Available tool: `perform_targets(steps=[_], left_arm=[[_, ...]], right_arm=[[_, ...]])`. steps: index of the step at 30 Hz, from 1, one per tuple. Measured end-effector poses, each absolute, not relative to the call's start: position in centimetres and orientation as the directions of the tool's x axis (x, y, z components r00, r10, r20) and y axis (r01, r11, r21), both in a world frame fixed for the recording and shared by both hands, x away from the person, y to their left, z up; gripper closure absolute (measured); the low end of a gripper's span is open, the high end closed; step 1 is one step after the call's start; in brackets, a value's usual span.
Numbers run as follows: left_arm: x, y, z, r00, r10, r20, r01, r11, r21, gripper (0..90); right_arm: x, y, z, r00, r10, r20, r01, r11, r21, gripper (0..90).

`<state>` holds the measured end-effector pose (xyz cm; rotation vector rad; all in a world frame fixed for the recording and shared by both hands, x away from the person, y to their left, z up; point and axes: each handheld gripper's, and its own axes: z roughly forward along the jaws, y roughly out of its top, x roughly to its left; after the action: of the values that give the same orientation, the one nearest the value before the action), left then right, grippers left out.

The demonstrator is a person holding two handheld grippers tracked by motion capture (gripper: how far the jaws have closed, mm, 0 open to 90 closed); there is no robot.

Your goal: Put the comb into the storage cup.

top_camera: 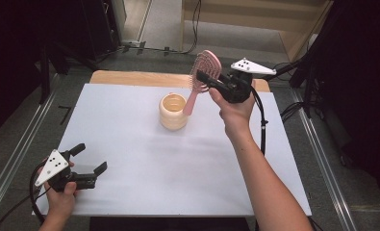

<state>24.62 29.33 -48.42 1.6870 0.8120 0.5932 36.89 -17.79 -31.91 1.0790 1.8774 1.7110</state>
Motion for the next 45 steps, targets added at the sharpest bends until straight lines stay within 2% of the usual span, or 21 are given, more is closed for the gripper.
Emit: perform_targets(steps=[45], left_arm=[[24.5, 29.2, -48.4, 0.644, 0.765, -0.011, 0.205, -0.158, 0.966, 0.0]], right_arm=[[40.5, -14.7, -32.6, -0.631, 0.755, 0.179, 0.260, -0.012, 0.966, 61.3]])
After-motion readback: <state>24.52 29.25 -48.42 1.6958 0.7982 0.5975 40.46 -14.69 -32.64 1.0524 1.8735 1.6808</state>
